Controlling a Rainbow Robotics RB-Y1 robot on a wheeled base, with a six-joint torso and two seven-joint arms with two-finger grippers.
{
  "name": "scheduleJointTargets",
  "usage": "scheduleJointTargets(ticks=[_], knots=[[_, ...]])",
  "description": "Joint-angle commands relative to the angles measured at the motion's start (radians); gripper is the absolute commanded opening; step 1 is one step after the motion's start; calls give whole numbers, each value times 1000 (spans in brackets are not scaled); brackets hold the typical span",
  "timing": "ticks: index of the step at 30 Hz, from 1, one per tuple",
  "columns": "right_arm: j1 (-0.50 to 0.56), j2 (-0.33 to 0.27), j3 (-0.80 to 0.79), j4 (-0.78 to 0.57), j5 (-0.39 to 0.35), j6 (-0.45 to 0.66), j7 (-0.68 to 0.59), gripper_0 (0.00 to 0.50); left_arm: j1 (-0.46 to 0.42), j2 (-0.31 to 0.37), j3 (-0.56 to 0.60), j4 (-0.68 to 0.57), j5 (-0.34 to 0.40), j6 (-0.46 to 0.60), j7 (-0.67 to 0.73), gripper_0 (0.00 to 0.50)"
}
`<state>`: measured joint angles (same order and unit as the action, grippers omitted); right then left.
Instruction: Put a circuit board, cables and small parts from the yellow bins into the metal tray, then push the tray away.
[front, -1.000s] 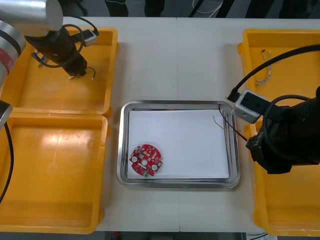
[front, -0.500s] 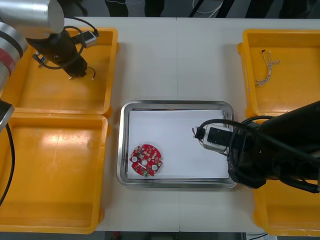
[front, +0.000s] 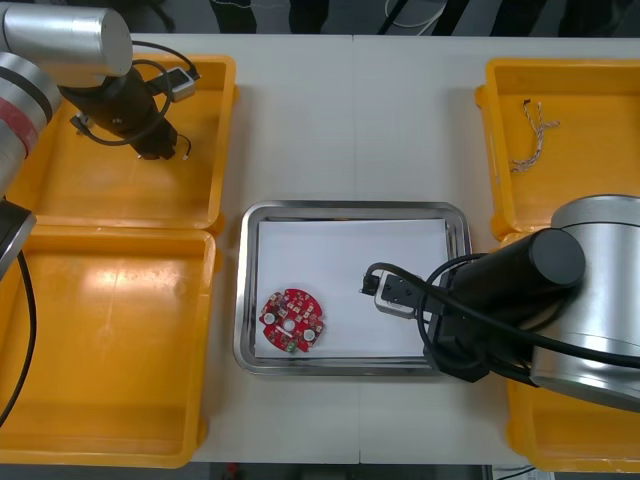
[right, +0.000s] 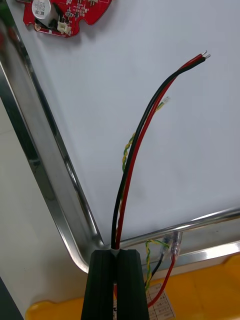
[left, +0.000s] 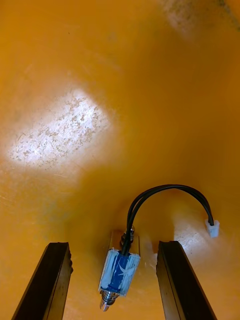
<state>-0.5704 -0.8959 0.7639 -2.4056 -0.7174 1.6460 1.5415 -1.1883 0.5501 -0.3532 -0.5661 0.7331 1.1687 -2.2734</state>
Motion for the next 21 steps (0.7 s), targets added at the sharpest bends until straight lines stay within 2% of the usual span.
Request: scheduleJointTargets(ticks=[1, 6, 7, 9, 10, 11, 12, 15, 21], knots=[[-28, 71, 15, 57, 10, -8, 58, 0, -31, -19, -18, -5, -3, -11, -101, 500], [-28, 117, 41, 117, 46, -8, 58, 0, -16, -21, -17, -5, 0, -21, -103, 500], [-26, 118, 48, 120, 58, -9, 58, 0, -13, -21, -17, -5, 2, -24, -103, 486], [-26, 118, 81, 129, 108, -32, 54, 0, -5, -21, -21, -6, 2, -30, -104, 257], [-28, 118, 92, 132, 121, -42, 51, 0, -5, -21, -30, -6, 3, -32, -103, 185], [-26, 118, 104, 141, 141, -51, 48, 0, -5, -21, -47, -6, 5, -35, -103, 85], [-26, 118, 117, 151, 161, -61, 46, 0, -5, -21, -72, -5, 8, -38, -100, 5], [-25, 124, 130, 181, 171, -71, 43, 0, -5, -21, -107, -5, 14, -52, -87, 0], [-20, 156, 137, 241, 171, -71, 42, 0, -4, -19, -104, -5, 22, -53, -83, 0]])
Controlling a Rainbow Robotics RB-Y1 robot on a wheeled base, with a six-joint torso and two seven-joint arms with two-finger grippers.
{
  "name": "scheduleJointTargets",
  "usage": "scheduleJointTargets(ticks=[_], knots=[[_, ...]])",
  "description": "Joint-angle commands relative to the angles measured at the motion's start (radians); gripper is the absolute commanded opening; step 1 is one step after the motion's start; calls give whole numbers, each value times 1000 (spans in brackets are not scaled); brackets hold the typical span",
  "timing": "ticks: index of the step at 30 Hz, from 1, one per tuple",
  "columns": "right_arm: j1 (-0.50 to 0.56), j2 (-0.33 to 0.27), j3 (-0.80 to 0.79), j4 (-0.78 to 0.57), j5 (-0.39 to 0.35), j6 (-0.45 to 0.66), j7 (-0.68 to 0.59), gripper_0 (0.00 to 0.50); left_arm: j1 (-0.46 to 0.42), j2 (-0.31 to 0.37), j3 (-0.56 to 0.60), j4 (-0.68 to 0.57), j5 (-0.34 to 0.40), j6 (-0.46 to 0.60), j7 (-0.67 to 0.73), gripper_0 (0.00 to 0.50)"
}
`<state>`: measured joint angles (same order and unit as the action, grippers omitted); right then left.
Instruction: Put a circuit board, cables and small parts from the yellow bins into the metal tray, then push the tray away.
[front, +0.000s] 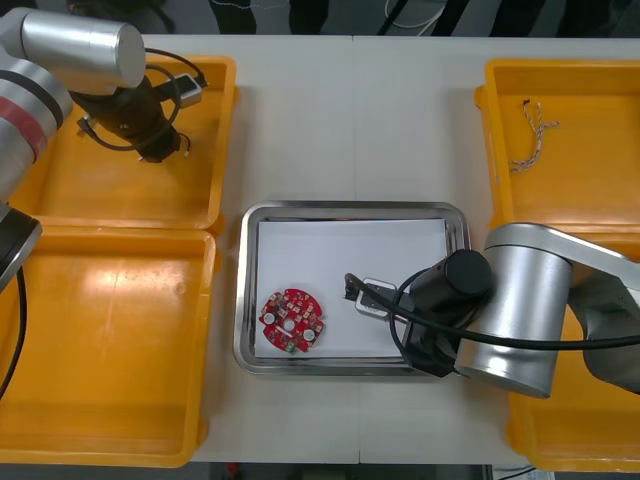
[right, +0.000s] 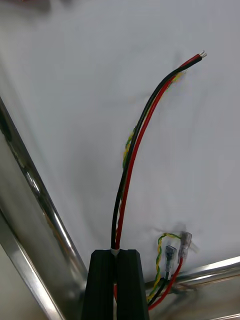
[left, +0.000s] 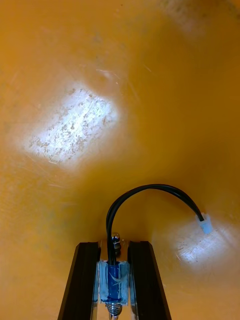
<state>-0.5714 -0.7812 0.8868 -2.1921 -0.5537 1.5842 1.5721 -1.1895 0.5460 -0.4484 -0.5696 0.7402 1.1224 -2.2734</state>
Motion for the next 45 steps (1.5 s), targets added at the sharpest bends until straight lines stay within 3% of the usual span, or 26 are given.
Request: scheduleJointTargets(ticks=[1, 8, 13, 14, 15, 16, 17, 18, 27, 36, 45], knots=[[-19, 50, 14, 38, 8, -9, 11, 0, -4, -15, -4, -1, 16, -7, -83, 0], [-21, 77, 12, 77, 15, -21, 3, 0, -4, 6, -1, -18, 21, 5, -81, 0], [-19, 77, 14, 80, 21, -30, 5, 2, -4, 51, 36, -96, 21, 100, -77, 0], [-19, 79, 14, 78, 21, -30, 5, 40, -4, 55, 40, -107, 21, 116, -75, 0], [-19, 77, 14, 78, 23, -30, 8, 131, -4, 66, 51, -128, 22, 143, -74, 0], [-19, 79, 14, 78, 26, -30, 5, 321, -4, 78, 60, -153, 22, 171, -71, 0], [-19, 77, 14, 78, 28, -30, 8, 447, -4, 81, 63, -162, 22, 183, -69, 0], [-19, 77, 14, 78, 32, -30, 9, 500, -4, 92, 69, -185, 21, 208, -64, 0], [-21, 74, 11, 75, 35, -18, 3, 500, -2, 160, 88, -343, 24, 370, -21, 0], [-21, 92, -58, 46, 15, 17, 3, 500, 24, 181, 89, -572, 21, 542, 203, 0], [-50, 145, -239, 6, -54, 180, -11, 500, 136, 181, 119, -872, 16, 628, 436, 0]])
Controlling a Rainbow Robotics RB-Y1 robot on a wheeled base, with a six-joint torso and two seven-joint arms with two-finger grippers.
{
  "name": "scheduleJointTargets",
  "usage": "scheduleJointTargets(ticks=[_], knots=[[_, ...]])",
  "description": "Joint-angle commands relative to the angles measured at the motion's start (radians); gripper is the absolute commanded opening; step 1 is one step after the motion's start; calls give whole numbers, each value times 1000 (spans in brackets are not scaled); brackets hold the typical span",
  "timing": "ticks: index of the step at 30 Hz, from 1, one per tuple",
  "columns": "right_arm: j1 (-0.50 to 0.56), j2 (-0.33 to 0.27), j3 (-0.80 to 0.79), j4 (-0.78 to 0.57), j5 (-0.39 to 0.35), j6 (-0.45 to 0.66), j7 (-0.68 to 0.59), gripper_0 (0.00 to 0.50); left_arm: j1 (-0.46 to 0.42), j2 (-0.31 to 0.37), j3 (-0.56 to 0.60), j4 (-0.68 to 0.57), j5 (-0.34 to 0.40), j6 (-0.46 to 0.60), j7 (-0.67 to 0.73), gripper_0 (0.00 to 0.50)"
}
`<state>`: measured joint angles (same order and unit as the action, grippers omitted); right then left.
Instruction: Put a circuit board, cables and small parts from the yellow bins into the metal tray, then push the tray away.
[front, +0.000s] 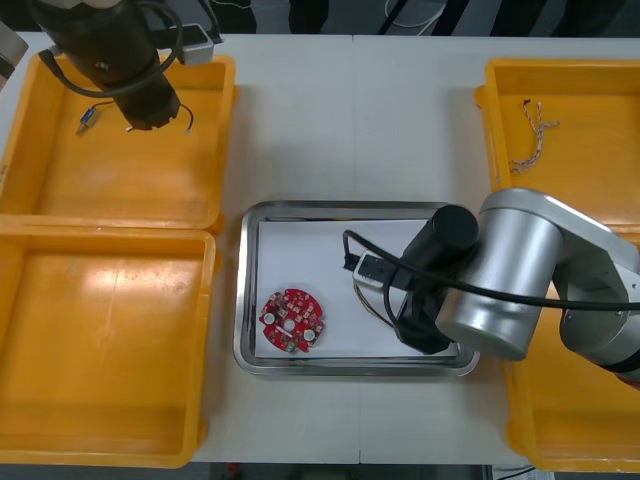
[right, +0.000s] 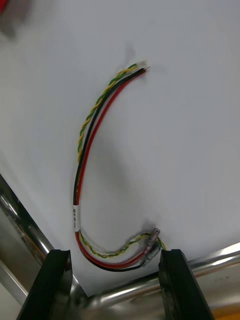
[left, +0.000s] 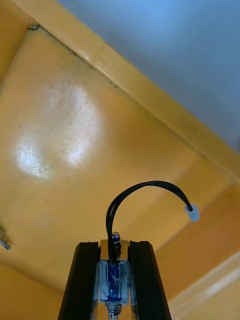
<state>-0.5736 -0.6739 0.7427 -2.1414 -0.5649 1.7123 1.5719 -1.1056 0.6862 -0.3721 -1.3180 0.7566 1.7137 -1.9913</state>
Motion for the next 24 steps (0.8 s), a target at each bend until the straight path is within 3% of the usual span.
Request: scheduleJointTargets(ticks=[1, 7, 14, 18, 24], knots=[[-52, 43, -120, -45, -58, 73, -13, 500, 66, 38, 44, -161, 0, 47, 189, 0], [-103, 63, -272, -46, -161, 208, -29, 500, 130, 7, 42, -354, 1, 96, 367, 0], [-140, 56, -414, -46, -221, 208, -50, 500, 199, -65, 42, -547, -20, 179, 588, 0], [-150, 31, -450, -46, -231, 208, -58, 500, 214, -111, 27, -603, -45, 206, 680, 0], [-155, -10, -522, -23, -240, 208, -75, 500, 213, -175, -90, -606, -140, 206, 835, 0]])
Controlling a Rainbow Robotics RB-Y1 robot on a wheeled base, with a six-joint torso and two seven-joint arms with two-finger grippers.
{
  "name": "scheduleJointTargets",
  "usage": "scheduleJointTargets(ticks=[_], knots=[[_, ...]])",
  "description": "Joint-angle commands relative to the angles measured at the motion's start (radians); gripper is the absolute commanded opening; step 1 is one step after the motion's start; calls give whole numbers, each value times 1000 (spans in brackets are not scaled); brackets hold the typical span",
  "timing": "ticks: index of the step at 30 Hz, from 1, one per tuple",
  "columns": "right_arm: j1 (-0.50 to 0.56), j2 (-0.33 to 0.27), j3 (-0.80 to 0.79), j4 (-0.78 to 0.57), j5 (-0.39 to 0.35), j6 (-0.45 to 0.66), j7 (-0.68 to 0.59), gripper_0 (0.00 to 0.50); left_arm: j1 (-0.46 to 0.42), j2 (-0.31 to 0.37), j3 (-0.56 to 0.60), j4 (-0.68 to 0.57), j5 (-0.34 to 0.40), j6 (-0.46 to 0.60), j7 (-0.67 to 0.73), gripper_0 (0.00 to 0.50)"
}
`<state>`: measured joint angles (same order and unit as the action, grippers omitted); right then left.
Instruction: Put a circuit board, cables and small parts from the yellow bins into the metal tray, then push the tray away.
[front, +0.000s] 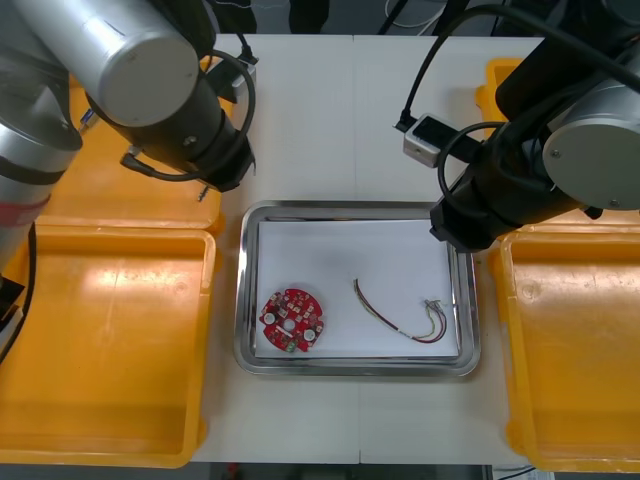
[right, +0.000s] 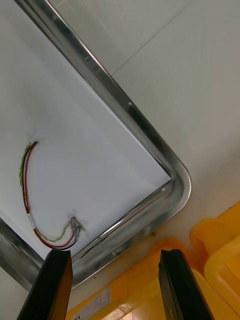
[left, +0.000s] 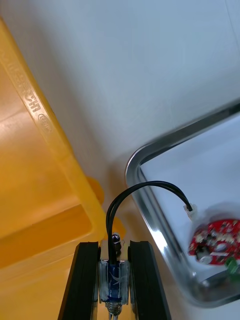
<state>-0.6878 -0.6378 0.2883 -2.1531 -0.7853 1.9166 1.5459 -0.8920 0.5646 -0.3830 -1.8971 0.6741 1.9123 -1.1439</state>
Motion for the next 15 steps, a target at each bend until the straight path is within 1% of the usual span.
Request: scheduleJointTargets(ticks=[1, 4, 8, 9, 11, 15], knots=[[-44, -53, -90, -1, -22, 3, -56, 500, -1, -69, -103, -22, -71, 2, 29, 0], [-47, -57, -118, 18, -20, 3, -63, 500, 1, -81, -132, -19, -73, -13, 89, 0], [-67, -77, -156, 73, -15, 3, -70, 500, -1, -97, -191, -11, -73, -44, 213, 0], [-67, -77, -156, 73, -15, 3, -70, 500, -1, -97, -191, -11, -73, -44, 213, 0], [-91, -94, -181, 139, -2, 3, -72, 500, 1, -97, -235, 12, -73, -75, 297, 0], [-127, -102, -219, 237, 12, 3, -69, 500, 4, -98, -286, 52, -88, -133, 375, 0]])
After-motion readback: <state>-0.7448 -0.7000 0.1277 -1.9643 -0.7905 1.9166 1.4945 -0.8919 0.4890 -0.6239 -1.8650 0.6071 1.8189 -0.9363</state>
